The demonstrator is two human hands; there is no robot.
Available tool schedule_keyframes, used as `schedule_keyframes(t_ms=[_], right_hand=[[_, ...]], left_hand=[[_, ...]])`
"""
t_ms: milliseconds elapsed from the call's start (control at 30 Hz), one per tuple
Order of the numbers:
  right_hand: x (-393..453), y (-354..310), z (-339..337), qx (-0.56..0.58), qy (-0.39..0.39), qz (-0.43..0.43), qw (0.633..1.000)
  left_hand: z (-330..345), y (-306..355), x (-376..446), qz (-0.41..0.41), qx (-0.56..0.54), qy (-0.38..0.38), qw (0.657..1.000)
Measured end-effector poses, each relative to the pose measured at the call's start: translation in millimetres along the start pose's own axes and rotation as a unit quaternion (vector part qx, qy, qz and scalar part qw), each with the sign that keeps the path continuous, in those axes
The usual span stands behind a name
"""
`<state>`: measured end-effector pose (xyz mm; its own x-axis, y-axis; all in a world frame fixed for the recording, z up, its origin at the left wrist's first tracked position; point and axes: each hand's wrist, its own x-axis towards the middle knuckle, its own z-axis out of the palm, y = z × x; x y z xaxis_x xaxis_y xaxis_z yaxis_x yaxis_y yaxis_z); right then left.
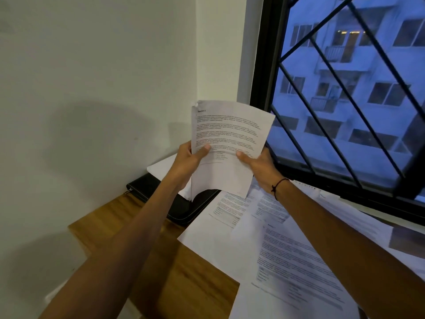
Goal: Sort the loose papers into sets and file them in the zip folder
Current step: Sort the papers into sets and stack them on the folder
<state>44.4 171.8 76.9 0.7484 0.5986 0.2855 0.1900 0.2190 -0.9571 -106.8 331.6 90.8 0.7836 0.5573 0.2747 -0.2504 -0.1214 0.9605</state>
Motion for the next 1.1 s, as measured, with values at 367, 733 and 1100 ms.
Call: schedule_keyframes(t_ms=[367,733,1100], right_hand=[[25.2,-27.5,-2.0,-0.083,-0.027,-0.033,0.996],[18.8,32.7,-70.6,-0.215,-0.04,0.033,0.975],[19.7,99.1,-90.0,-0.522,-0.158,-0.002,0.838]], left_hand=[[-5.6,18.7,38.7,0.058,0.044,0.037,0.997],[-77.2,-51.1,56.8,-0.042,0.286,0.018,0.957],[-85.3,-82.1,66.9,-0.047,0.475,-0.046,0.878]])
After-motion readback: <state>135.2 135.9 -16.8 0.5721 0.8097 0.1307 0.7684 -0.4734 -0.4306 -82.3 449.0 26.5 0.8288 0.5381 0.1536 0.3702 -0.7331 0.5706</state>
